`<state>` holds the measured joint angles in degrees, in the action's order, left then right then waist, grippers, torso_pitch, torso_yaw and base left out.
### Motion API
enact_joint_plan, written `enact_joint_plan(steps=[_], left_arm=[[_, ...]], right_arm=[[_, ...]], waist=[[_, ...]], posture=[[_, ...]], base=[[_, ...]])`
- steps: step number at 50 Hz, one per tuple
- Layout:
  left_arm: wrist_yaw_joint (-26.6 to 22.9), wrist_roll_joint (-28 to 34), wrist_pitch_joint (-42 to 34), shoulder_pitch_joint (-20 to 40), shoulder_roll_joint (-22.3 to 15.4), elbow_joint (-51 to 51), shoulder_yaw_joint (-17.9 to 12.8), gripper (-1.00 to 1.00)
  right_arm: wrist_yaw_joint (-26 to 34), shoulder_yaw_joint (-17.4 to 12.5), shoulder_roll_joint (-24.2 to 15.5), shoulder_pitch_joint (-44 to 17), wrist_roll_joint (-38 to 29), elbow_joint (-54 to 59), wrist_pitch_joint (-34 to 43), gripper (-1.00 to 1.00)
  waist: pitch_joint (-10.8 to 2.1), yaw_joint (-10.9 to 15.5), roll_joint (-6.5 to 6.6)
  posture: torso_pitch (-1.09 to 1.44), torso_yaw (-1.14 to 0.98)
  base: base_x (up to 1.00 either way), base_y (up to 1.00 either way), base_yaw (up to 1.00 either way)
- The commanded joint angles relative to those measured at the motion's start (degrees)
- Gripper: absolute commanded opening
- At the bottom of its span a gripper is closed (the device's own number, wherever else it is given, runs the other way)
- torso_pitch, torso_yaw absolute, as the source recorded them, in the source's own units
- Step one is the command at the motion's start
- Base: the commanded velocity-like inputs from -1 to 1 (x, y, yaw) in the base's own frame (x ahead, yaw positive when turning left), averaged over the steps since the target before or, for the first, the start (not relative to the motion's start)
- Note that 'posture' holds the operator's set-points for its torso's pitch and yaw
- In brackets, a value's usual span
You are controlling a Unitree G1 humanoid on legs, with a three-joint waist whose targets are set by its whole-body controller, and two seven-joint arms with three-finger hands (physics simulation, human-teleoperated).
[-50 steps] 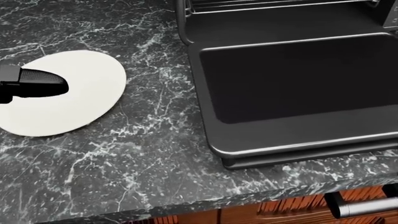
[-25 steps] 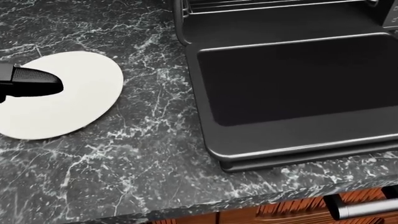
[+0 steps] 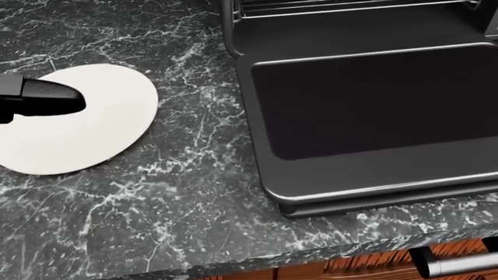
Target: Pick the bread from the top rack and place it on the plate on the counter.
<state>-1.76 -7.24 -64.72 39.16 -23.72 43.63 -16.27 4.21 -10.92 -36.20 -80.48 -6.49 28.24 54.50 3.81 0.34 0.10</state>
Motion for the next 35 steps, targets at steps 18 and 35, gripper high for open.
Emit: enact_joint_plan(steps=[18, 35], left_arm=[[0.83, -0.23, 2.75, 0.49, 0.32, 0.55, -0.57, 1.00], [3.53, -4.13, 0.07, 1.92, 0.12, 0.95, -2.04, 1.00]], right_arm=[[6.41, -0.36, 1.37, 1.01, 4.27, -27.87, 18.29, -1.00], [8.17, 0.70, 4.08, -4.41, 7.47, -37.31, 29.49, -1.00]], waist=[[-1.40, 0.04, -0.14], [-1.03, 1.23, 0.26]], posture=[[0.00, 0.00], [0.00, 0.07]], base=[[0.00, 0.00, 0.00], [0.00, 0.00, 0.00]])
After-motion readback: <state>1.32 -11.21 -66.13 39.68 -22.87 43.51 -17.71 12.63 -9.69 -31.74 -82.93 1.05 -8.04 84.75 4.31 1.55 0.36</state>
